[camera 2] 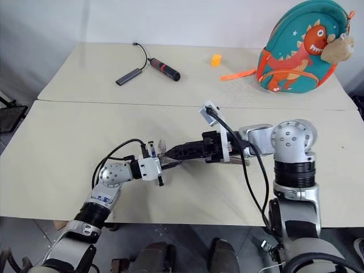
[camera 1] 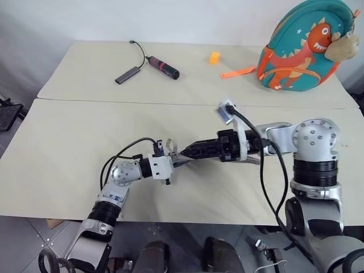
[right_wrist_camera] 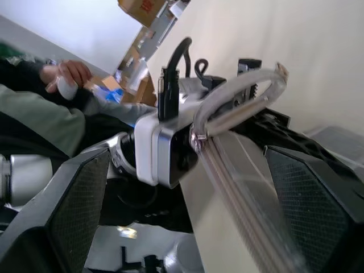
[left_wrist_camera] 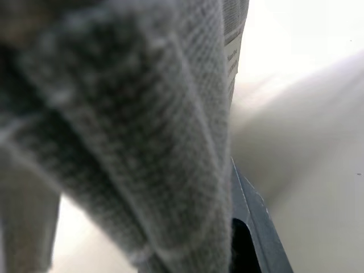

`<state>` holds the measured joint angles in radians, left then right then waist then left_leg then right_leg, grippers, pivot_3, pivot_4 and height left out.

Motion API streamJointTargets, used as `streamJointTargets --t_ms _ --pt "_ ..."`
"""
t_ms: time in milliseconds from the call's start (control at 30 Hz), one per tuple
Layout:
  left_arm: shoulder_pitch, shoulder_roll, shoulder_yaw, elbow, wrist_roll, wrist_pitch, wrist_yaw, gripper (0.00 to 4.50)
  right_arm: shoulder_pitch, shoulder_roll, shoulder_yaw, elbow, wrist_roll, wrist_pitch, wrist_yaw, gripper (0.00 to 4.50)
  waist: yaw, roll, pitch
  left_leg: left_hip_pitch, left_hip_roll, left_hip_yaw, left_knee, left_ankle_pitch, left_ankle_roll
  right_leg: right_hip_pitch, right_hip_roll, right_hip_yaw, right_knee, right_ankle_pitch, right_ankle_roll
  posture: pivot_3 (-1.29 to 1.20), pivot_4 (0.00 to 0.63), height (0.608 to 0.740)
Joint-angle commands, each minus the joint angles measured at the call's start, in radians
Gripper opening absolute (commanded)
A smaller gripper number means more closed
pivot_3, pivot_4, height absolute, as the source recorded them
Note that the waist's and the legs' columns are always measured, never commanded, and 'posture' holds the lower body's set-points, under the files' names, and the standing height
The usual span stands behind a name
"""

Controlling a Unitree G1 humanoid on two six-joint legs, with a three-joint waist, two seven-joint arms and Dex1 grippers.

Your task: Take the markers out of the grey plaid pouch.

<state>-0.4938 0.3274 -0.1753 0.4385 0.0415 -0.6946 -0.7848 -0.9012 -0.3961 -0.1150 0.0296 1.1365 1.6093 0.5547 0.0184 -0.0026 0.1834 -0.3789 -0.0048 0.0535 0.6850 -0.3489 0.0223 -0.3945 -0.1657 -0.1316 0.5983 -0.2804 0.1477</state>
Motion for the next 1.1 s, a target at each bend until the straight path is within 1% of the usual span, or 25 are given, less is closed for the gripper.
streamJointTargets --t_ms 33,267,533,633,900,1033,1100 --pt "0.005 0.011 -0.011 -0.043 0.001 -0.011 0.015 0.00 -0.024 0.040 -0.005 0.009 0.041 0.005 -0.048 4.46 -0.003 0.000 0.000 0.000 0.000 0.000 0.000 0.000 0.000 0.000 0.000 -0.001 0.000 0.000 0.000 0.00 0.150 0.740" --pt "0.020 0.023 -0.017 -0.061 -0.011 0.009 0.012 0.00 -0.022 0.109 -0.032 0.040 0.057 0.005 -0.124 4.46 -0.022 0.000 0.000 0.000 0.000 0.001 0.000 0.000 0.000 0.000 0.000 -0.001 0.000 0.000 0.000 0.00 0.150 0.740" --pt "0.028 0.032 -0.028 -0.081 -0.024 0.037 0.001 0.00 -0.023 0.196 -0.100 0.055 0.023 -0.026 -0.187 4.46 -0.024 0.000 0.000 0.000 0.001 0.002 0.000 0.000 0.000 0.000 0.000 -0.001 0.000 0.000 0.000 0.00 0.150 0.740" --pt "0.027 0.033 -0.031 -0.085 -0.024 0.041 0.001 0.00 -0.021 0.213 -0.116 0.054 0.022 -0.025 -0.200 3.91 -0.023 0.000 0.000 0.000 0.001 0.002 0.000 0.000 0.000 0.000 0.000 -0.001 0.000 0.000 0.000 0.00 0.150 0.740" --pt "0.022 0.036 -0.027 -0.087 -0.037 0.057 -0.001 0.00 -0.011 0.248 -0.147 0.047 0.031 -0.030 -0.215 1.39 -0.024 0.000 0.000 0.000 0.000 0.002 0.000 0.000 0.000 0.000 0.000 -0.001 0.000 0.000 0.000 0.00 0.150 0.740" --pt "0.023 0.040 -0.021 -0.093 -0.044 0.070 -0.002 0.00 -0.008 0.257 -0.165 0.045 0.033 -0.029 -0.219 0.02 -0.025 0.001 0.000 0.000 0.001 0.002 0.000 0.000 0.000 0.000 0.000 -0.001 0.000 0.000 0.000 0.00 0.150 0.740" --pt "0.024 0.040 -0.018 -0.097 -0.053 0.081 -0.001 0.00 -0.007 0.258 -0.169 0.043 0.034 -0.027 -0.218 0.02 -0.025 0.001 0.000 0.000 0.001 0.002 0.000 0.000 0.000 0.000 0.000 -0.001 0.000 0.000 0.000 0.00 0.150 0.740"
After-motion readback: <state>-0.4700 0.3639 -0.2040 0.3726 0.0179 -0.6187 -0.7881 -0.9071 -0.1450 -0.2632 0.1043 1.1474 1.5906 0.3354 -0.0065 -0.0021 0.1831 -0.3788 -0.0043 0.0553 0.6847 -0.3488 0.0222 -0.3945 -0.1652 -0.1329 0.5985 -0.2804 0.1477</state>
